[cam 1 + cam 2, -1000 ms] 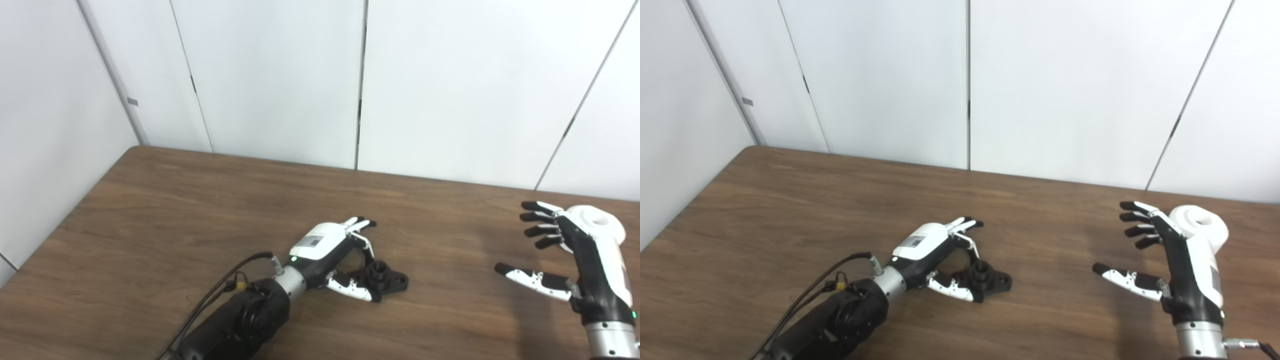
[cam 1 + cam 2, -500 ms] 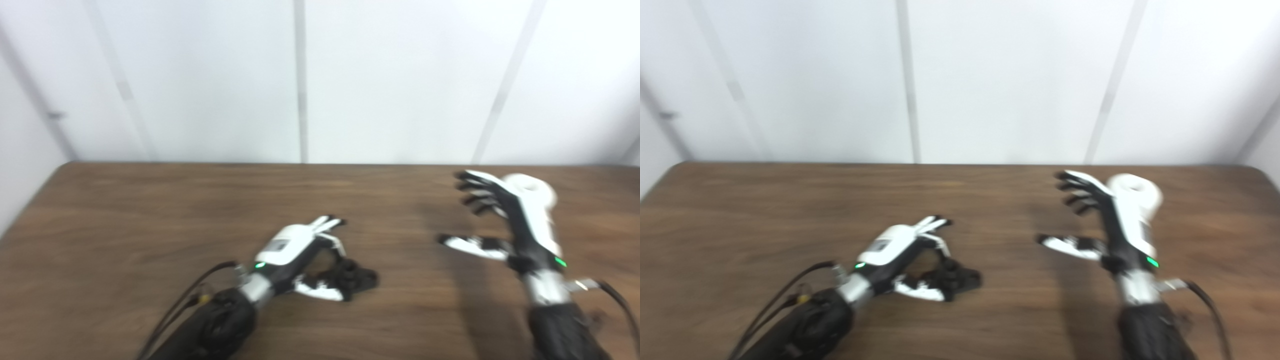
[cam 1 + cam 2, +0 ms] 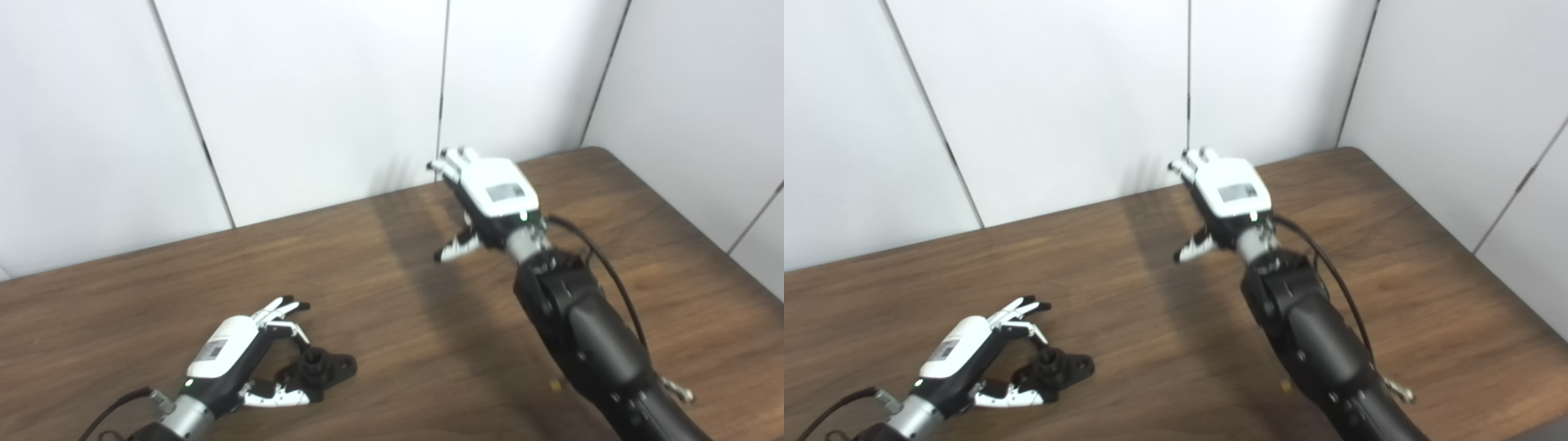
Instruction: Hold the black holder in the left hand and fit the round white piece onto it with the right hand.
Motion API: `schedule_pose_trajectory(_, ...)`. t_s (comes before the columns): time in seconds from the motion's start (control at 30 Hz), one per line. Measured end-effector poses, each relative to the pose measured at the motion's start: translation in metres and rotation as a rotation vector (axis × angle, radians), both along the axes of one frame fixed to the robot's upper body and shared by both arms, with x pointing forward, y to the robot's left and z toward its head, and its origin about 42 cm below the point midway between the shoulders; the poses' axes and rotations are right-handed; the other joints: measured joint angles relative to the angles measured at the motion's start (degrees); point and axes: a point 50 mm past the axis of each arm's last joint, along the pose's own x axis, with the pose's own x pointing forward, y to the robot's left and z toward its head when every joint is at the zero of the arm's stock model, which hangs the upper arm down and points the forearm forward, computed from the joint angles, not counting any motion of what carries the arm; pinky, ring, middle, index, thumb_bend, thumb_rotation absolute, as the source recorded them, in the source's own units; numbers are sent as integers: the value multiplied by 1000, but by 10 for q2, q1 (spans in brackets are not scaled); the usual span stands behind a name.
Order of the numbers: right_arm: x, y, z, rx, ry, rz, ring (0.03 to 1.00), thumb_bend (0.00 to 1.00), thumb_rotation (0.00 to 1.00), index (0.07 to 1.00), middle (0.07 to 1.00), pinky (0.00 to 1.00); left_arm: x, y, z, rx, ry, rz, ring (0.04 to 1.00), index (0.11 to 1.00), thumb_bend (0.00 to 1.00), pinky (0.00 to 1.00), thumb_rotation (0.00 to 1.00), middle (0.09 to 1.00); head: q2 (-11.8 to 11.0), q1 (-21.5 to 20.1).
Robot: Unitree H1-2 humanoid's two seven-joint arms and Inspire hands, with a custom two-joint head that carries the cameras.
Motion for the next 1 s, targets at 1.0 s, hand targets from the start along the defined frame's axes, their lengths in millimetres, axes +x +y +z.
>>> schedule_pose_trajectory(1.0,68,-113,17,-2,393,-285,1000,1000,618,894,1000,1000,0,7,-4,-16,5,-17,988,484,522,879,56,921,-14,-19)
